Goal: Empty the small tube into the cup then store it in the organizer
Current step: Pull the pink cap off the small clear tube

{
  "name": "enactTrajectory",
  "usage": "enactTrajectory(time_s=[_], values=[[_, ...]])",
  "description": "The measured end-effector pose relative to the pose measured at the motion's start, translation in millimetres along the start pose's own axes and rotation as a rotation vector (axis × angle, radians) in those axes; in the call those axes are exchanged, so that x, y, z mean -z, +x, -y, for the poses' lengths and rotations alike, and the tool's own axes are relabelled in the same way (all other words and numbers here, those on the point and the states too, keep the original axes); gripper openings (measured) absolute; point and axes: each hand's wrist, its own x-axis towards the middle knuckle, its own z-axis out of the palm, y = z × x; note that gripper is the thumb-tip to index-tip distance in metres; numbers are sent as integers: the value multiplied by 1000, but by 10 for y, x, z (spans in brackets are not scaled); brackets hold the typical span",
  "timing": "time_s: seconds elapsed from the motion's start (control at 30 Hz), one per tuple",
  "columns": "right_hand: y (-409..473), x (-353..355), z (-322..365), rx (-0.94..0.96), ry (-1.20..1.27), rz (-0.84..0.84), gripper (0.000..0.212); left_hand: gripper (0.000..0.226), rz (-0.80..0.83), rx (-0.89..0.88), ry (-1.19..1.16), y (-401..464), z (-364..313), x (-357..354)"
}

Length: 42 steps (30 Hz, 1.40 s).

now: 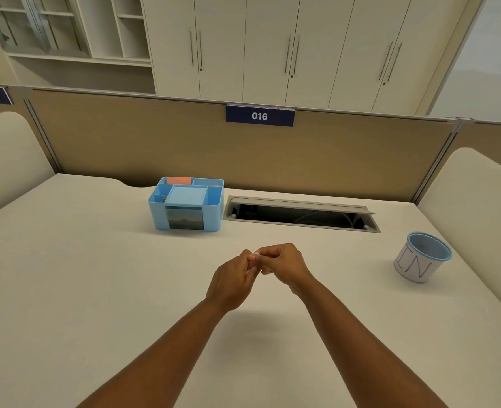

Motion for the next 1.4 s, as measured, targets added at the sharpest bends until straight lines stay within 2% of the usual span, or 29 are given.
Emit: enactTrajectory(time_s=[0.4, 0.53, 0.6, 0.7, 0.87, 1.0, 1.13, 1.27, 1.33, 1.4], values=[[-38, -5, 1, 30, -31, 24, 19, 28, -57, -29, 34, -1, 81, -28], [-27, 4, 33, 49, -76, 48, 27, 27, -77, -3, -35, -25, 112, -49], [-14, 28, 32, 32, -21, 66, 25, 26, -39, 28, -112, -19, 112, -59], [0, 95, 13, -21, 160, 84, 11, 25, 19, 53, -178, 4, 117, -75], [-6, 187, -134, -47, 344, -4, 13, 19, 18, 123, -269, 30, 159, -109], [-34, 170, -371, -14, 286, -58, 30, 25, -96, 120, -295, 44, 183, -113], [-59, 115, -611, 4, 186, -138, 10, 29, -191, 172, -346, 80, 191, -108], [-79, 51, -810, 27, 73, -206, 12, 34, -232, 246, -364, 112, 204, -112], [-97, 22, -886, 26, 85, -229, 6, 35, -240, 277, -352, 116, 235, -125], [-115, -8, -958, 29, 106, -272, 9, 36, -241, 303, -337, 110, 264, -134]])
